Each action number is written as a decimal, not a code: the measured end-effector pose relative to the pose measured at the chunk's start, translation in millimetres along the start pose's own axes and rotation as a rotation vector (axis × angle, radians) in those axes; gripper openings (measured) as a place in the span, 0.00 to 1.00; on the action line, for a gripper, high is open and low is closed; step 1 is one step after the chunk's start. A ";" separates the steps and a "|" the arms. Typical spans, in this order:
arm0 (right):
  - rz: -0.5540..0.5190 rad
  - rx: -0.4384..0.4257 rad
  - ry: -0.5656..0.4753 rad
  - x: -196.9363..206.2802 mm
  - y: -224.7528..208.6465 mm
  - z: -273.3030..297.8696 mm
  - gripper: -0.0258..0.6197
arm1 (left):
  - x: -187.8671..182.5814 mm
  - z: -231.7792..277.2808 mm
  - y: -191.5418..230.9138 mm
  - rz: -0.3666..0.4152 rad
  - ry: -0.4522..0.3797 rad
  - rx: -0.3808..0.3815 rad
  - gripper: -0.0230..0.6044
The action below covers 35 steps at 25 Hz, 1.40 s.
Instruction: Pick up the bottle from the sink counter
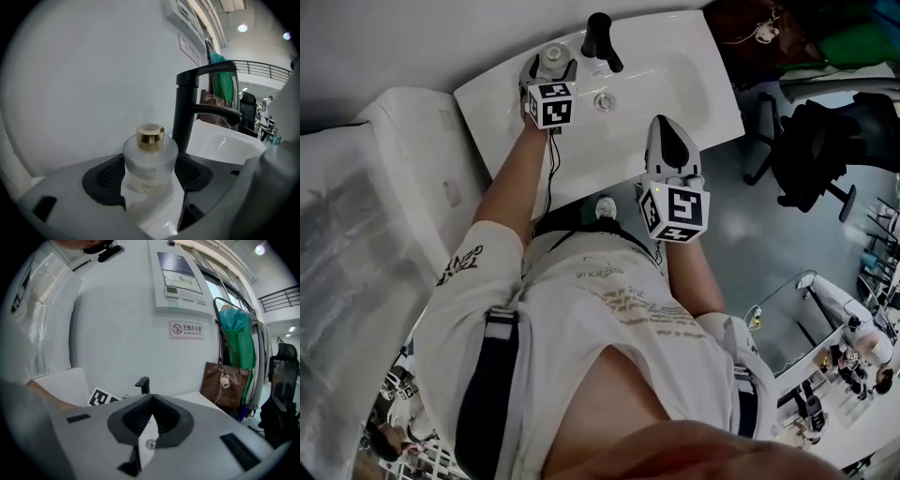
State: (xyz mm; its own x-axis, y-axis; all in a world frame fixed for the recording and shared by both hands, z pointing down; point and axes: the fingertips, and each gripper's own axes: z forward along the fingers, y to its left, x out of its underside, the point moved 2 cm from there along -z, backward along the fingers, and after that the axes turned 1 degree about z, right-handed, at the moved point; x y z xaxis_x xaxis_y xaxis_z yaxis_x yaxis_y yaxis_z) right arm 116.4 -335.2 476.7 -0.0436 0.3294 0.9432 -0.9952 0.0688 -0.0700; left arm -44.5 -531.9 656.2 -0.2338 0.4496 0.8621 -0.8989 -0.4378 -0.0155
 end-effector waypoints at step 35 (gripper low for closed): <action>0.002 -0.062 -0.073 -18.2 24.0 -7.5 0.08 | -41.5 -58.3 -3.4 0.007 -0.009 0.050 0.57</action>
State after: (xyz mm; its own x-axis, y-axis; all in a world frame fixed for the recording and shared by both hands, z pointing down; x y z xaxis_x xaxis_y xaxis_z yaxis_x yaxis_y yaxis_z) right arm 93.9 -332.5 455.5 -0.0537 0.2606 0.9640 -0.9879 0.1269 -0.0893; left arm -53.4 -503.8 590.9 -0.2370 0.4396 0.8664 -0.8776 -0.4794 0.0032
